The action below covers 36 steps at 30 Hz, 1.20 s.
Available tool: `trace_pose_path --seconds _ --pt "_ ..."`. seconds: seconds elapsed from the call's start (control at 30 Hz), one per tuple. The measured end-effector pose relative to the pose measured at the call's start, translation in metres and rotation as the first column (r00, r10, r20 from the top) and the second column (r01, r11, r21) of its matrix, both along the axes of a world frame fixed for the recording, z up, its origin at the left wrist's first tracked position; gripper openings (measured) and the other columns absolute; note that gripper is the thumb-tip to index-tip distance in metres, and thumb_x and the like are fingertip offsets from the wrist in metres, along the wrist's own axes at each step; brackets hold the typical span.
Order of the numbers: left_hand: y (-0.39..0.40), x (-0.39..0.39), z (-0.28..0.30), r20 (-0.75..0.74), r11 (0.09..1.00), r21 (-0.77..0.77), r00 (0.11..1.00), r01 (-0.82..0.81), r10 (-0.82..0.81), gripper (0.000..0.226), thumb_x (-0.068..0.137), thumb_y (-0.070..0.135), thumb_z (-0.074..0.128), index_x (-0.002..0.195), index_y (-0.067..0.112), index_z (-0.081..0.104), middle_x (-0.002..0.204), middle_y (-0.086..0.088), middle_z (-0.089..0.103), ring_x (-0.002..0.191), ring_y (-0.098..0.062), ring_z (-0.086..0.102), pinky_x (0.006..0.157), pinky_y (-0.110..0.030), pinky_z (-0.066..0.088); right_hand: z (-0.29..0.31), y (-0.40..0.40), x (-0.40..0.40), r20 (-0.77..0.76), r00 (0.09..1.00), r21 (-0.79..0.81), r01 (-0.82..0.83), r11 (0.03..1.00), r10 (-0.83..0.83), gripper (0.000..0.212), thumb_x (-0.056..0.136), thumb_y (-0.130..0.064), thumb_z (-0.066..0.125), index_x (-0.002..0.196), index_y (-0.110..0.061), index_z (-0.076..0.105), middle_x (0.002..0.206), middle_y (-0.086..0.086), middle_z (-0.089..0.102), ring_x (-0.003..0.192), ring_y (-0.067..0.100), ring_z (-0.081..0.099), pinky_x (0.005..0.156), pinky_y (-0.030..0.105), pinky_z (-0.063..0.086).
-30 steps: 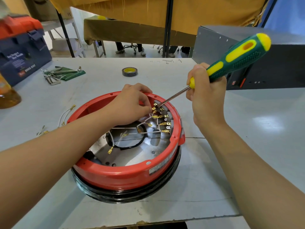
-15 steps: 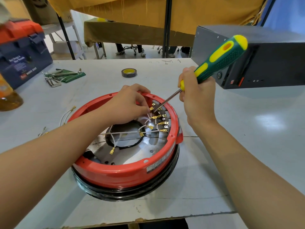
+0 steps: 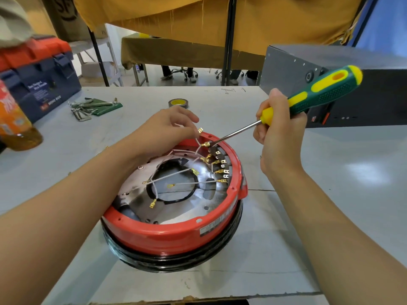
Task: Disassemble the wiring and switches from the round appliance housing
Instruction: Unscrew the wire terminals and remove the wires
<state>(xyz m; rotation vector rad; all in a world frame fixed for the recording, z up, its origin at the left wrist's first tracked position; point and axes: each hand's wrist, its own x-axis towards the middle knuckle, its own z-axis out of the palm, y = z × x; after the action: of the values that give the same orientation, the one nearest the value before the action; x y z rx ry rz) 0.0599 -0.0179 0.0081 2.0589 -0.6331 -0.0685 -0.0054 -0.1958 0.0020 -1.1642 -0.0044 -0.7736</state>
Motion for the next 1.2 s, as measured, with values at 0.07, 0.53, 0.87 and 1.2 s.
trace_pose_path --seconds 0.07,0.53,0.87,1.2 --pt "0.002 0.001 0.002 -0.062 0.992 -0.121 0.998 -0.039 0.031 0.021 0.086 0.012 0.062 0.067 0.02 0.07 0.092 0.001 0.07 0.075 -0.005 0.063 0.074 -0.021 0.049 -0.001 0.0 0.0 0.003 1.0 0.014 0.005 1.0 -0.005 0.04 0.086 -0.03 0.053 0.047 -0.03 0.055 0.052 -0.01 0.049 0.041 0.006 0.035 0.04 0.017 0.027" --pt "0.04 -0.006 0.033 -0.427 0.863 -0.395 0.895 -0.314 0.13 0.009 0.089 0.001 0.057 0.083 -0.006 0.06 0.063 -0.011 0.07 0.054 -0.015 0.069 0.046 -0.016 0.052 -0.007 0.001 0.002 -0.042 0.999 -0.11 -0.031 0.993 0.026 0.037 0.086 -0.034 0.053 0.05 -0.027 0.055 0.045 -0.009 0.042 0.037 0.007 0.037 0.04 0.019 0.032" --pt "0.145 -0.016 0.027 -0.485 0.755 -0.325 0.785 -0.57 0.385 0.008 0.091 0.003 0.054 0.089 -0.003 0.059 0.065 -0.011 0.072 0.062 -0.02 0.072 0.047 -0.018 0.053 -0.017 0.005 0.009 -0.146 0.974 -0.123 -0.189 0.974 0.171 0.036 0.088 -0.04 0.054 0.058 -0.023 0.063 0.046 -0.006 0.046 0.042 0.008 0.046 0.057 0.035 0.043" --pt "0.196 -0.003 -0.035 -0.413 0.77 0.198 0.661 -0.606 0.627 0.016 0.091 0.006 0.056 0.082 -0.005 0.065 0.056 -0.009 0.068 0.044 -0.014 0.064 0.04 -0.016 0.047 -0.021 0.01 0.009 -0.161 0.972 -0.142 -0.195 0.97 0.172 0.035 0.084 -0.043 0.055 0.057 -0.023 0.064 0.046 -0.008 0.048 0.039 0.007 0.051 0.062 0.037 0.043"
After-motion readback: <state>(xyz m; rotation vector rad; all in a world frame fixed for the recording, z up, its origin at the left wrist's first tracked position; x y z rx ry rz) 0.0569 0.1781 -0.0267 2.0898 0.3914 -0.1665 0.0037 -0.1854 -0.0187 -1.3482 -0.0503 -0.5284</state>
